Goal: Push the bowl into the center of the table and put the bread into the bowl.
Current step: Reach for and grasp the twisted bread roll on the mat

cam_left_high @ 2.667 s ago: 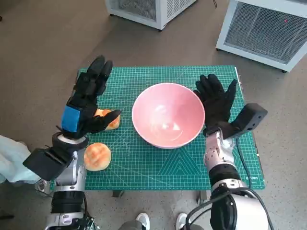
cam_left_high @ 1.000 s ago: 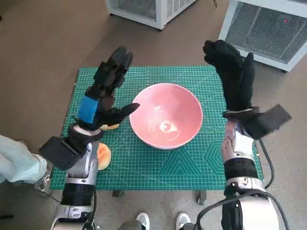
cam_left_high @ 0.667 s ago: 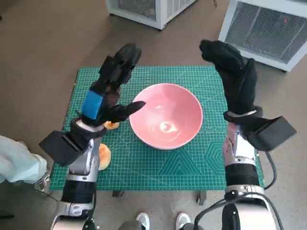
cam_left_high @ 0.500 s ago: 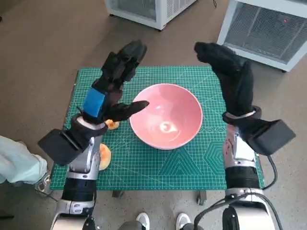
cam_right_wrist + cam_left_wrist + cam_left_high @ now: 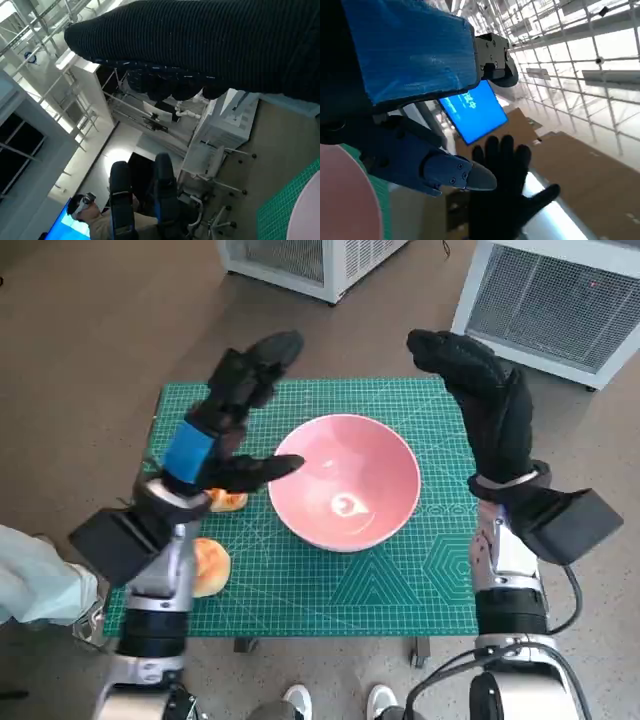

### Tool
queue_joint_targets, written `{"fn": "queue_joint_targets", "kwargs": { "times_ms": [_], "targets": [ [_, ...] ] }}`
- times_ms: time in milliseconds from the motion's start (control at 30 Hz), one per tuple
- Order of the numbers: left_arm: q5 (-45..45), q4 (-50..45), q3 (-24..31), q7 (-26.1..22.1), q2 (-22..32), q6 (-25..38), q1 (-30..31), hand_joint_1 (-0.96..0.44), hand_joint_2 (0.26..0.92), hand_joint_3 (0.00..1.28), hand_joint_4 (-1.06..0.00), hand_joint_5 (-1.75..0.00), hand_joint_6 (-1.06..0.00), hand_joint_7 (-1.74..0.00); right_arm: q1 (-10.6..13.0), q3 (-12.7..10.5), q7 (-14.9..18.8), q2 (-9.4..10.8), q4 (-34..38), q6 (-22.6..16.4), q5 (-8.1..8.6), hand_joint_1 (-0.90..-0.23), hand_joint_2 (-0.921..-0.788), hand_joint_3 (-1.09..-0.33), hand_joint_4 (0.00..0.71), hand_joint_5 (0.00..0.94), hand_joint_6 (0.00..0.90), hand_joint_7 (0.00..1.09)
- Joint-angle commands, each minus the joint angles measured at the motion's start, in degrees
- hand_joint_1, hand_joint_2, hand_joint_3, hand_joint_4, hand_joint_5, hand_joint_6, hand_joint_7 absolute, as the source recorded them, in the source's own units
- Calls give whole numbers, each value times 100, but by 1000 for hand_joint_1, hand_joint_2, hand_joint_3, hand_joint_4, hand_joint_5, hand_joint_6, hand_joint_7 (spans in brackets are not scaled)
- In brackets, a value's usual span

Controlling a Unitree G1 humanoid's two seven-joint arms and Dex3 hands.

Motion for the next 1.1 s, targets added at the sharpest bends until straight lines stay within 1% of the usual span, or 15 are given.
{"fn": "queue_joint_targets", "kwargs": {
  "times_ms": [33, 100, 200, 300, 433, 533, 667, 833, 933, 1100],
  "targets": [
    [832, -1068, 157, -187, 1118, 1227, 239, -277, 852, 56, -164, -1, -15, -399, 148, 26, -119, 60, -30, 119, 9, -741, -921, -768, 223, 0, 139, 428],
    [1129, -1491, 160, -339, 1481, 1787, 315, -132, 821, 24, -147, -1, -86, -282, 154, 35, -149, 72, -46, 121, 3, -739, -921, -769, 223, 0, 137, 431],
    [1486, -1977, 131, -542, 1897, 2450, 403, -12, 795, 8, -138, 0, -175, -158, 160, 45, -194, 85, -57, 116, -10, -739, -921, -769, 223, 0, 136, 435],
    [1776, -2363, 99, -637, 2125, 3002, 504, 49, 775, 3, -135, 0, -229, -94, 155, 49, -222, 91, -40, 100, -12, -737, -921, -769, 224, 1, 134, 439],
    [2135, -2761, 0, -638, 2211, 3669, 618, 66, 756, 0, -139, -3, -267, -63, 124, 47, -236, 97, 33, 93, 9, -732, -921, -769, 224, 1, 133, 443],
    [2281, -2850, -117, -648, 2222, 3989, 634, 60, 743, 0, -151, -7, -292, -54, 105, 47, -247, 110, 69, 83, 12, -731, -921, -768, 225, 1, 132, 446],
    [2675, -2733, -487, -634, 2218, 4333, 572, 24, 729, 0, -176, -12, -318, -44, 88, 50, -265, 133, 95, 64, 14, -730, -921, -768, 225, 1, 130, 450],
    [3199, -2576, -1120, -769, 2051, 5084, 374, -24, 729, 2, -188, -8, -330, -30, 46, 53, -283, 161, 154, 37, 11, -727, -921, -769, 224, 1, 127, 453],
    [3367, -2353, -1412, -828, 1958, 5316, 258, -49, 735, 5, -187, -3, -334, -21, 28, 52, -286, 175, 192, 24, 23, -726, -921, -770, 224, 0, 125, 456],
    [3570, -1737, -1831, -867, 1830, 5405, 44, -55, 742, 6, -182, 0, -335, -13, 21, 60, -294, 197, 207, 9, 24, -725, -921, -772, 223, 0, 122, 460]
  ]
}}
